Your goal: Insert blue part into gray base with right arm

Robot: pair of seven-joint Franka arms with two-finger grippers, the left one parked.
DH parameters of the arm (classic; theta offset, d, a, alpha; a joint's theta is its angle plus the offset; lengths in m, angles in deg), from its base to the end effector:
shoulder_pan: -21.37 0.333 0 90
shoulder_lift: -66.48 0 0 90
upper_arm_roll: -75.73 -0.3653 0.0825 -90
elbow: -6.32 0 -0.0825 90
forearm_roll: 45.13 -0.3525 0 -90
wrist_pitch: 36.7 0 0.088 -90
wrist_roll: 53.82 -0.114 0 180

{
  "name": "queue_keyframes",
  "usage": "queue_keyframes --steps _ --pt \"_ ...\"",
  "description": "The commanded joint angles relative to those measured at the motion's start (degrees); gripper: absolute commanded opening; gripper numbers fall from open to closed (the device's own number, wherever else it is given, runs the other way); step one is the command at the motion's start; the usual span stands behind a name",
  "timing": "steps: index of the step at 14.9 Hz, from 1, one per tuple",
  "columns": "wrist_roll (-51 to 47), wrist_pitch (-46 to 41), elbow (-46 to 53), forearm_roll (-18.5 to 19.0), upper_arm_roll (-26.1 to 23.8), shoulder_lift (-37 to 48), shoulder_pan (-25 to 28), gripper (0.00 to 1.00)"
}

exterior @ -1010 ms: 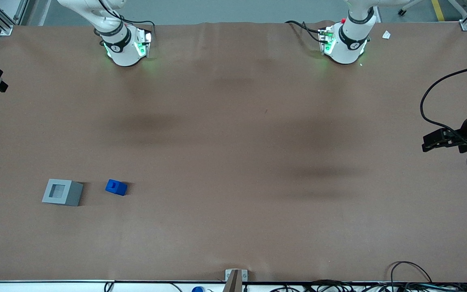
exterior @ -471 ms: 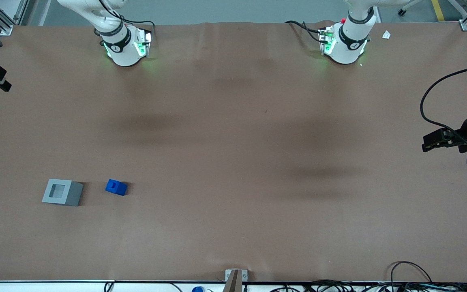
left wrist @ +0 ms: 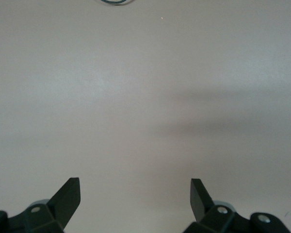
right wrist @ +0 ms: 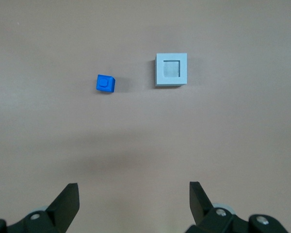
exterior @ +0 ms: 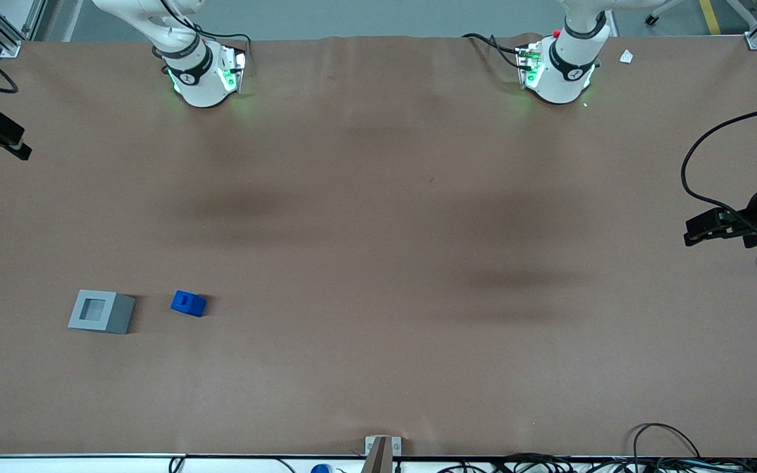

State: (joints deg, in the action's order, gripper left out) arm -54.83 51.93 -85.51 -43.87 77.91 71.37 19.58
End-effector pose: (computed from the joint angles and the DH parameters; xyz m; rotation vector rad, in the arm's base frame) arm 0.4886 -0.0376 0.6938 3.1188 -0.1368 0.0452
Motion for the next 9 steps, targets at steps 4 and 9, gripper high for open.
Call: queue_keyframes --steps 4,9 --pt "-2.67 5.66 -0.19 0.33 0.11 -7.87 1.17 1.0" --pt "-7.17 17.87 -2.3 -0.2 0.11 -14.72 2.14 1.0"
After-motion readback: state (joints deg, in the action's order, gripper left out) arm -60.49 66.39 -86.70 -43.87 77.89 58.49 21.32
